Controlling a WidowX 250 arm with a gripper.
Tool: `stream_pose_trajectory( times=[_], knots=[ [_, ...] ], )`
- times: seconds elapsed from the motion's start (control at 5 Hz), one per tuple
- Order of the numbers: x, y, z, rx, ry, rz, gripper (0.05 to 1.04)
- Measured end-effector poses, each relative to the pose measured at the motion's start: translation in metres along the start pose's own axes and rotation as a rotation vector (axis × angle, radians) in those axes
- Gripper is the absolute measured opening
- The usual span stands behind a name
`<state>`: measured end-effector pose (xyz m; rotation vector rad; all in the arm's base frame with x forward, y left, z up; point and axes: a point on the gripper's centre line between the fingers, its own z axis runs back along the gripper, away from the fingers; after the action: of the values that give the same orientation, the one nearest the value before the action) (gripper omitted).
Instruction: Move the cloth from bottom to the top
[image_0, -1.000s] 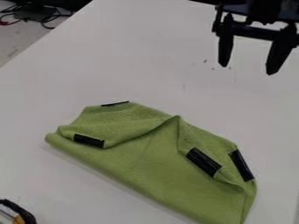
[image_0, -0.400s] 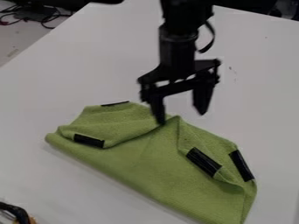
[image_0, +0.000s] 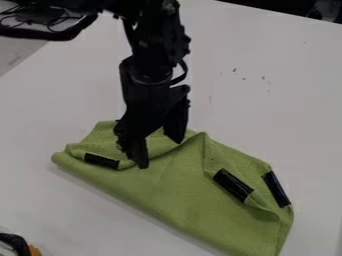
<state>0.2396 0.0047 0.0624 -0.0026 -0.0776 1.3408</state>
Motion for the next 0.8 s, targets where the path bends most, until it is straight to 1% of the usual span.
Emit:
stream_pose_trajectory(
  times=[0.2, 0.4, 0.6, 0.8],
  knots=[
    [-0.001, 0.008, -0.014, 0.01, -0.004, 0.047, 0.999],
    [-0.002, 0.01, -0.026, -0.021, -0.013, 0.042, 0.999],
    [-0.004, 0.012, -0.045, -0.06, -0.014, 0.035, 0.999],
    [-0.009, 0.007, -0.057, -0.053, -0.008, -0.001, 0.999]
  ],
)
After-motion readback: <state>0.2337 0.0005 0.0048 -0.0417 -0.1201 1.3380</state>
